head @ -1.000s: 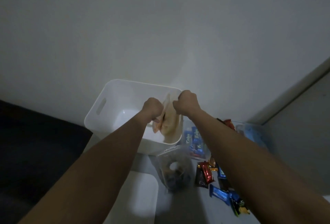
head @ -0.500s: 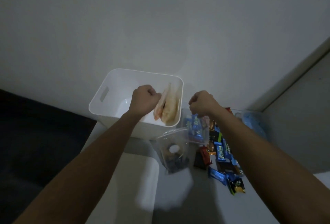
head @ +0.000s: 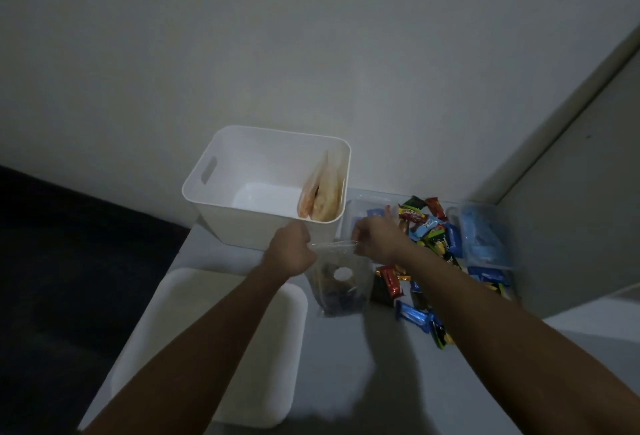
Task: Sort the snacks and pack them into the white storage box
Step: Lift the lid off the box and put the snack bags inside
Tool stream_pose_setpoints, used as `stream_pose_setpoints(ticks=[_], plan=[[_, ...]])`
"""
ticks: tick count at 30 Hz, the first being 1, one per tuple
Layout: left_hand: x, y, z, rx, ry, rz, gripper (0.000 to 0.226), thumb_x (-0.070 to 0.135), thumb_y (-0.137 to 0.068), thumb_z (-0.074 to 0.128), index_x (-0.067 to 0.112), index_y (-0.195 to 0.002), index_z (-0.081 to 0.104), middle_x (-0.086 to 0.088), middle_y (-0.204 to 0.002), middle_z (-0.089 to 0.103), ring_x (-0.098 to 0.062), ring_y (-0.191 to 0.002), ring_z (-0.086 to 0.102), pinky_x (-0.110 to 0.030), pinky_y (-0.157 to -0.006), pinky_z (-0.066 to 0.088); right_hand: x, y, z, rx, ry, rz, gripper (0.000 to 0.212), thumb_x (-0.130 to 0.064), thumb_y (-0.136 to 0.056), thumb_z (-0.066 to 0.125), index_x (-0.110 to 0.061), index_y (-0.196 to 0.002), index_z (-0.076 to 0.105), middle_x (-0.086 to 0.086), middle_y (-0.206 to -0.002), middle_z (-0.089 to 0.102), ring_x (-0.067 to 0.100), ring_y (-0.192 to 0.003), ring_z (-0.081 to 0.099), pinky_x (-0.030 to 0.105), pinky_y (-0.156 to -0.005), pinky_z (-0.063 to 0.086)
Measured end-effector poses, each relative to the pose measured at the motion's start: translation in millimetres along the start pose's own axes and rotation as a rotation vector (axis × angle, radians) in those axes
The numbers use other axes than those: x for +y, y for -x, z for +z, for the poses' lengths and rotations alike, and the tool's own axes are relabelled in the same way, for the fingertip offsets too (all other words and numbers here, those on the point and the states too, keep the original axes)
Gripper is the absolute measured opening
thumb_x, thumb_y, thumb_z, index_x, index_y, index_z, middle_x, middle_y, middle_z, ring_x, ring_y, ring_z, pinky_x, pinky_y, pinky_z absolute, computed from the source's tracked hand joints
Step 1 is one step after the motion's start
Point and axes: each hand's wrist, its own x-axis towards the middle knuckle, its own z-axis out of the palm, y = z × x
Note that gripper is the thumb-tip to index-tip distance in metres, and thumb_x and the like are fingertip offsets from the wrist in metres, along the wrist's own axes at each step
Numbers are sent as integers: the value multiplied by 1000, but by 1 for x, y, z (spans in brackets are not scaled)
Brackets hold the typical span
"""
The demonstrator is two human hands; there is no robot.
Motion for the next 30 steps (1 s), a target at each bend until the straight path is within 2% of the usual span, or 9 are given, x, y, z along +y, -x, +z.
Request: stream_pose_setpoints(ticks=[3, 5, 10, 14, 18, 20, 24, 27, 30], plan=[[-4, 5, 7, -88, 108, 49, 35, 0, -73, 67, 11, -104, 57, -4, -97, 60, -22, -87, 60, -32, -76, 52, 1, 11, 1, -18, -39, -38, 9, -6, -87, 64, -12, -94, 64, -2, -90, 57, 15, -90, 56, 22, -74, 43], [-9, 8, 12, -128, 65, 135, 33, 3, -75, 68, 10, -108, 64, -1, -98, 64, -19, -88, 62, -30, -79, 53, 4, 16, 3, -10, -26, -40, 12, -6, -88, 63, -13, -97, 66, -1, -92, 59, 15, -91, 57, 25, -79, 44], [-15, 12, 22, -60, -54, 133, 9, 11, -77, 68, 18, -76, 75, -2, -73, 71, -16, -65, 66, -28, -63, 55, 7, 28, 1, -1, -4, -3, 32, -8, -90, 61, -18, -120, 62, 8, -122, 61, 17, -105, 57, 26, -85, 47], [-12, 16, 19, -92, -131, 153, 5, 19, -74, 76, 20, -71, 72, 1, -72, 68, -15, -67, 65, -23, -60, 46, -1, 42, -1, -62, 179, 14, 37, -17, -87, 65, -21, -123, 55, 9, -126, 56, 23, -108, 56, 34, -88, 52], [-1, 21, 6, -131, -260, 191, 8, 20, -72, 74, 13, -72, 70, -3, -76, 69, -20, -71, 64, -27, -65, 51, -11, 52, -4, -105, 308, 4, 47, -23, -87, 67, -21, -131, 51, 9, -130, 56, 25, -116, 55, 37, -96, 48], [8, 24, -10, -121, -272, 185, 11, 21, -73, 71, 16, -64, 67, -2, -72, 69, -20, -69, 65, -30, -66, 55, -17, 58, -22, -145, 279, 17, 42, -20, -89, 65, -17, -130, 55, 9, -127, 59, 23, -110, 59, 33, -91, 50], [37, 33, -60, -95, -154, 85, 18, 22, -80, 71, 11, -65, 70, -5, -60, 70, -19, -52, 69, -31, -55, 60, -35, 69, -81, -218, 60, 94, 17, -3, -90, 61, -10, -104, 67, 4, -89, 70, 18, -69, 71, 24, -54, 55], [61, 37, -103, -53, -31, 55, 17, 16, -86, 66, 4, -73, 69, -12, -65, 71, -20, -51, 69, -29, -52, 59, -55, 74, -127, -122, -55, 91, 15, 0, -92, 56, -5, -99, 67, 7, -86, 73, 22, -65, 73, 37, -58, 61], [83, 34, -143, -46, 146, 27, 16, 8, -89, 56, -4, -80, 61, -23, -75, 68, -33, -59, 71, -35, -52, 57, -80, 79, -167, -3, -174, 45, 14, 0, -93, 53, -2, -99, 66, 12, -88, 73, 25, -66, 74, 36, -56, 60]])
